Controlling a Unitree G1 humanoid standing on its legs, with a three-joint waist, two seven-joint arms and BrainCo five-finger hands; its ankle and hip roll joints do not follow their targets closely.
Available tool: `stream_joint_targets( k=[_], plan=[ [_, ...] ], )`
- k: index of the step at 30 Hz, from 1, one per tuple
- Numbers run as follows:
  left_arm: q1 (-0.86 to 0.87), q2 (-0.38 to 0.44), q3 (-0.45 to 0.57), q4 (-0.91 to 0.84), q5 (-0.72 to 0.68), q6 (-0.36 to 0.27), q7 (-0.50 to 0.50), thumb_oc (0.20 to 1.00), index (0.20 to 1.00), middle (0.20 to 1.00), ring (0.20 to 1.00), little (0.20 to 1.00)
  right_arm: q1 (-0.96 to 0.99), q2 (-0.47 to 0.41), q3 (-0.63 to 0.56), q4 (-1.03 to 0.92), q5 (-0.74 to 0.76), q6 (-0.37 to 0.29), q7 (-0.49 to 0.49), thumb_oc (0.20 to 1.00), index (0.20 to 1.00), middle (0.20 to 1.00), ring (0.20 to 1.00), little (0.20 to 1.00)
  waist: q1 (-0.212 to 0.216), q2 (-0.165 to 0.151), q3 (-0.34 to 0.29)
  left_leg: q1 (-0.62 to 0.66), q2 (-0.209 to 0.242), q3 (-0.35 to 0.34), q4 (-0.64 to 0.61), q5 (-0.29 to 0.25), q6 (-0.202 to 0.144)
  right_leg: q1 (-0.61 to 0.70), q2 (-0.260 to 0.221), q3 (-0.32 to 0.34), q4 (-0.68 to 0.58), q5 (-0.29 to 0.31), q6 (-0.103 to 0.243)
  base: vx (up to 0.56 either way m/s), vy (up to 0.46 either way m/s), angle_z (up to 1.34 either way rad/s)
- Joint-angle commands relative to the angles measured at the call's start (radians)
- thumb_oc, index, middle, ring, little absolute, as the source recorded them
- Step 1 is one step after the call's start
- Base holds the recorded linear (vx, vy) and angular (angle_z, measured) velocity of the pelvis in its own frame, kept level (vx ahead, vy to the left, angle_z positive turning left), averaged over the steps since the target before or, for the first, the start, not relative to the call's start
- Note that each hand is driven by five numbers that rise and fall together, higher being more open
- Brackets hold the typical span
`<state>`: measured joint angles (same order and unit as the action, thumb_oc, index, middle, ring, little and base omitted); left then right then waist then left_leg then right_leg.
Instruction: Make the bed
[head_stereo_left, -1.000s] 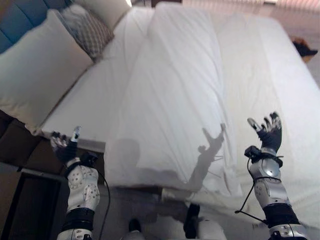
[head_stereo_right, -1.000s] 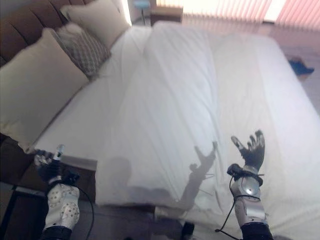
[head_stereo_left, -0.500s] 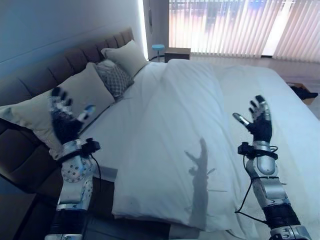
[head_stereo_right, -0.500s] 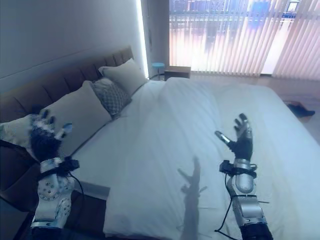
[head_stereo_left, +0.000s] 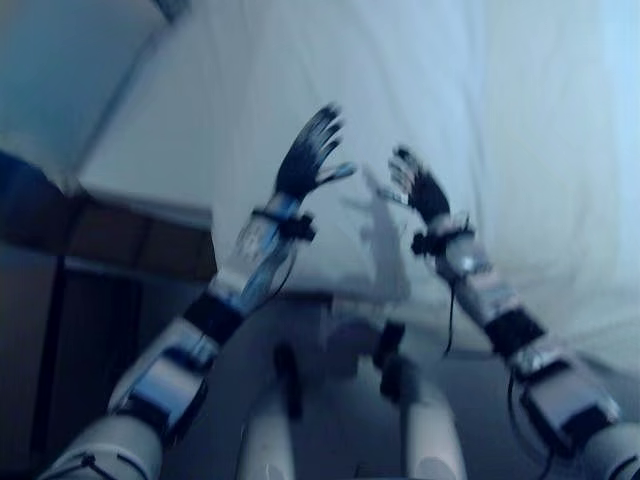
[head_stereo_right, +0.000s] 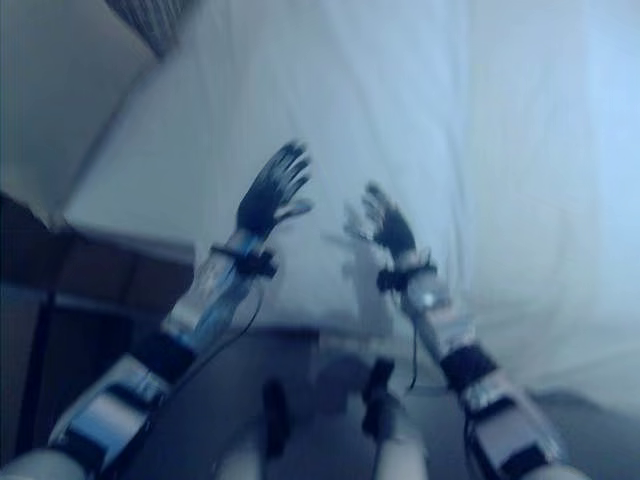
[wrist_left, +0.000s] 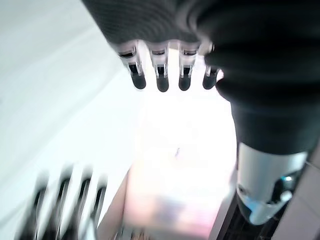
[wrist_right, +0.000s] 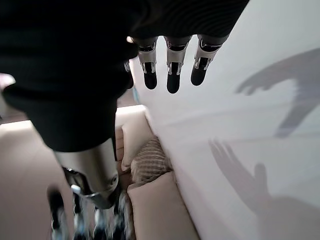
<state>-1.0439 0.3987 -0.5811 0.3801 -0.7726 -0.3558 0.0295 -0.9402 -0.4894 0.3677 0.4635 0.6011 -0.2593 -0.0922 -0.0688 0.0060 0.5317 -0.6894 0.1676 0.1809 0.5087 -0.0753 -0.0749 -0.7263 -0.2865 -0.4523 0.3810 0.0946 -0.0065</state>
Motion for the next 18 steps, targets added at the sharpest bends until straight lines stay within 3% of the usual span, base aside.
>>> stream_joint_targets(
  k=[1,3,4,9,10,11,12,15,16,18],
  plan=[
    [-0.051,-0.033,0.014,-0.024,-0.101,-0.031,0.002,1.0,1.0,1.0,1.0,1.0,-0.085,0.032,0.012,-0.055,0.058,-0.073,-0.034,1.0,1.0,1.0,1.0,1.0,-0.009,0.014,-0.012,-0.058,0.004,0.009,-0.061,0.076,-0.013,-0.032,-0.045,0.016,0.103,-0.083,0.156,-0.1,0.016,0.04],
    [-0.105,-0.051,0.024,0.011,-0.117,-0.034,0.018,1.0,1.0,1.0,1.0,1.0,-0.161,0.038,0.038,-0.028,0.069,-0.076,-0.025,1.0,1.0,1.0,1.0,1.0,0.0,0.012,-0.012,-0.139,0.006,0.006,-0.013,0.065,-0.007,-0.118,-0.042,0.027,0.141,-0.084,0.147,-0.06,-0.016,-0.1],
    [-0.15,-0.101,0.021,0.064,-0.175,-0.03,0.017,1.0,1.0,1.0,1.0,1.0,-0.225,0.067,0.062,0.022,0.085,-0.077,-0.031,1.0,1.0,1.0,1.0,1.0,0.004,0.005,-0.012,-0.188,0.015,0.0,0.021,0.057,-0.008,-0.158,-0.048,0.019,0.164,-0.094,0.143,-0.02,-0.046,-0.12],
    [-0.256,-0.114,0.016,0.137,-0.183,-0.051,0.053,1.0,1.0,1.0,1.0,1.0,-0.352,0.064,0.111,0.114,0.06,-0.083,-0.055,1.0,1.0,1.0,1.0,1.0,0.006,0.012,-0.012,-0.271,0.018,-0.008,0.026,0.058,-0.013,-0.23,-0.054,0.01,0.167,-0.09,0.143,0.0,-0.047,-0.02],
    [-0.277,-0.096,0.017,0.145,-0.138,-0.055,0.078,1.0,1.0,1.0,1.0,1.0,-0.381,0.048,0.132,0.114,-0.011,-0.076,-0.078,1.0,1.0,1.0,1.0,1.0,0.009,0.014,-0.012,-0.279,0.018,-0.009,0.014,0.063,-0.015,-0.24,-0.053,0.007,0.158,-0.084,0.145,0.02,-0.044,0.02],
    [-0.337,-0.063,-0.01,0.167,0.003,-0.064,0.141,1.0,1.0,1.0,1.0,1.0,-0.44,0.028,0.161,0.131,-0.13,-0.065,-0.123,1.0,1.0,1.0,1.0,1.0,0.016,0.019,-0.012,-0.285,0.016,-0.014,-0.004,0.071,-0.015,-0.247,-0.047,0.006,0.144,-0.081,0.147,0.0,0.0,0.0],
    [-0.342,-0.065,-0.011,0.166,0.012,-0.063,0.15,1.0,1.0,1.0,1.0,1.0,-0.445,0.03,0.161,0.133,-0.136,-0.064,-0.129,1.0,1.0,1.0,1.0,1.0,0.017,0.019,-0.012,-0.287,0.016,-0.014,-0.005,0.072,-0.015,-0.25,-0.046,0.005,0.142,-0.08,0.147,0.04,-0.041,-0.02],
    [-0.433,-0.023,-0.045,0.219,0.23,-0.075,0.283,1.0,1.0,1.0,1.0,1.0,-0.532,0.0,0.2,0.198,-0.259,-0.063,-0.195,1.0,1.0,1.0,1.0,1.0,0.019,0.025,-0.012,-0.305,0.014,-0.024,-0.015,0.075,-0.016,-0.272,-0.043,0.004,0.145,-0.088,0.149,0.06,-0.031,-0.05],
    [-0.464,0.028,-0.042,0.279,0.373,-0.061,0.396,1.0,1.0,1.0,1.0,1.0,-0.566,-0.021,0.236,0.258,-0.329,-0.047,-0.222,1.0,1.0,1.0,1.0,1.0,0.021,0.02,-0.012,-0.316,0.016,-0.026,-0.003,0.071,-0.016,-0.287,-0.043,0.01,0.163,-0.097,0.146,0.06,-0.019,0.13],
    [-0.474,0.064,-0.044,0.304,0.443,-0.047,0.44,1.0,1.0,1.0,1.0,1.0,-0.575,-0.031,0.248,0.29,-0.344,-0.037,-0.231,1.0,1.0,1.0,1.0,1.0,0.018,0.019,-0.012,-0.324,0.017,-0.027,0.002,0.068,-0.016,-0.295,-0.044,0.011,0.171,-0.1,0.146,0.05,-0.001,0.13]
  ],
)
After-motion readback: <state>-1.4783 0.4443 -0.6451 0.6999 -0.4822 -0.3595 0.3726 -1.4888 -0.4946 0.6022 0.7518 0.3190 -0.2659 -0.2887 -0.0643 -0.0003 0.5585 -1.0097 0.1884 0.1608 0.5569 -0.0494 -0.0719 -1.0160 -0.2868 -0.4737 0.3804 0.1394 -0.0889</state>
